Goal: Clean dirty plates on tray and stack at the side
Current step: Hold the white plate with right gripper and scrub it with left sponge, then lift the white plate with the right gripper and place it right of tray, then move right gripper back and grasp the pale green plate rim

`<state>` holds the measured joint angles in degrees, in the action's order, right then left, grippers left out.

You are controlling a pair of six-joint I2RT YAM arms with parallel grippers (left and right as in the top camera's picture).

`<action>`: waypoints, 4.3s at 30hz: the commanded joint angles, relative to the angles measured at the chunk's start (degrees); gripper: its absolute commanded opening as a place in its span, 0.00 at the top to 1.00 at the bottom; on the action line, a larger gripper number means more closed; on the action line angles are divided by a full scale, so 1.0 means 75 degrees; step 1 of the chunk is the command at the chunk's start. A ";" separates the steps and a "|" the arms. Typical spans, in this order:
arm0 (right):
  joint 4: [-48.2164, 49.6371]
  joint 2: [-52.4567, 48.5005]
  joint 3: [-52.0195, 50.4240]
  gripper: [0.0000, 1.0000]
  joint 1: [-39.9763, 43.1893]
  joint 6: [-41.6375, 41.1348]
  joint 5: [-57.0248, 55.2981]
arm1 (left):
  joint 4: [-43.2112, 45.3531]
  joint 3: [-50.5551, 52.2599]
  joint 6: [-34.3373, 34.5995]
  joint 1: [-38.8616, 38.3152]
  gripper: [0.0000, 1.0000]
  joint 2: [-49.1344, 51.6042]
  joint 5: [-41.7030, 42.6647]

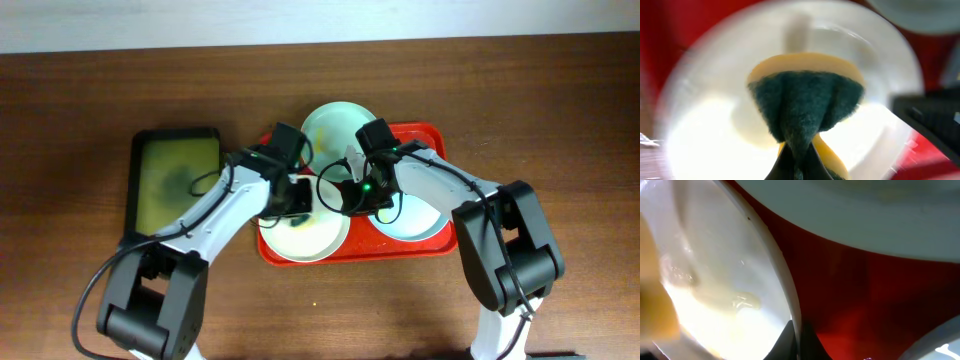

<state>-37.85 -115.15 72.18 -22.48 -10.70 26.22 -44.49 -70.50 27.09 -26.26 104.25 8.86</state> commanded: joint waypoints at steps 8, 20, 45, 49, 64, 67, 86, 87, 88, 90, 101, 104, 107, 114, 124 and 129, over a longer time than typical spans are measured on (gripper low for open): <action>-0.0044 -0.0085 -0.0096 0.96 0.0050 0.0082 -0.0181 | -0.0134 0.0495 0.0099 -0.0705 1.00 0.0294 -0.1609; -0.0041 -0.0085 -0.0096 0.96 0.0050 0.0079 -0.0178 | -0.0641 0.0344 0.0143 -0.0481 1.00 0.0114 -0.3914; -0.0612 0.3899 0.0536 0.96 -0.1335 -0.0020 -0.6382 | -0.2066 -0.0175 -0.0659 0.3474 1.00 -0.3346 -0.0947; -0.0606 0.4162 0.0784 0.96 -0.2372 0.0373 -0.9393 | -0.2124 -0.0131 -0.0662 0.3547 1.00 -0.3346 -0.0979; 0.2063 0.4162 0.0807 0.96 -0.4374 0.5639 -1.2607 | -0.2250 -0.0125 -0.0825 0.3547 1.00 -0.3346 -0.1148; 0.3153 0.4162 0.0807 0.96 -0.4511 0.6959 -1.3018 | -0.2264 -0.0125 -0.0825 0.3547 1.00 -0.3346 -0.1148; 0.1632 0.3127 0.0134 0.96 -0.3019 0.1804 -0.9970 | -0.2279 -0.0125 -0.0825 0.3538 1.00 -0.3346 -0.1148; 0.1542 0.3264 0.0216 0.96 -0.2760 0.1597 -0.9349 | -0.2279 -0.0125 -0.0825 0.3515 1.00 -0.3346 -0.1148; 0.1413 0.3404 0.0274 0.96 -0.2422 0.1364 -0.8568 | -0.2279 -0.0125 -0.0825 0.3503 1.00 -0.3346 -0.1151; 0.1189 0.3663 0.0309 0.96 -0.1507 0.0734 -0.6645 | -0.2282 -0.0125 -0.0828 0.3503 1.00 -0.3346 -0.1151; -0.0443 0.2766 0.0306 0.96 0.4581 -0.0938 -0.0854 | -0.2285 -0.0117 -0.0828 0.3503 1.00 -0.3346 -0.1148; -0.0478 0.2177 0.0303 0.96 0.5776 -0.1137 -0.0801 | -0.2273 -0.0111 -0.0825 0.3503 1.00 -0.3343 -0.1148; -0.0356 0.1469 0.0306 0.96 0.6665 -0.1425 -0.0804 | -0.2253 -0.0105 -0.0825 0.3494 1.00 -0.3343 -0.1148; 0.0379 0.0452 0.0306 0.96 0.7472 -0.1201 -0.0804 | -0.2250 -0.0105 -0.0825 0.3494 1.00 -0.3343 -0.1148; 0.0224 0.0586 0.0323 0.43 0.6988 -0.0892 -0.0778 | -0.2189 -0.0105 -0.0825 0.3488 1.00 -0.3343 -0.1148; 0.0137 0.1370 0.0335 0.42 0.6869 -0.0895 -0.0775 | -0.2194 -0.0105 -0.0822 0.3488 1.00 -0.3343 -0.1142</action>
<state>-36.88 -110.85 73.93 29.85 -17.78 19.64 -61.10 -71.46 22.00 0.03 79.72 0.64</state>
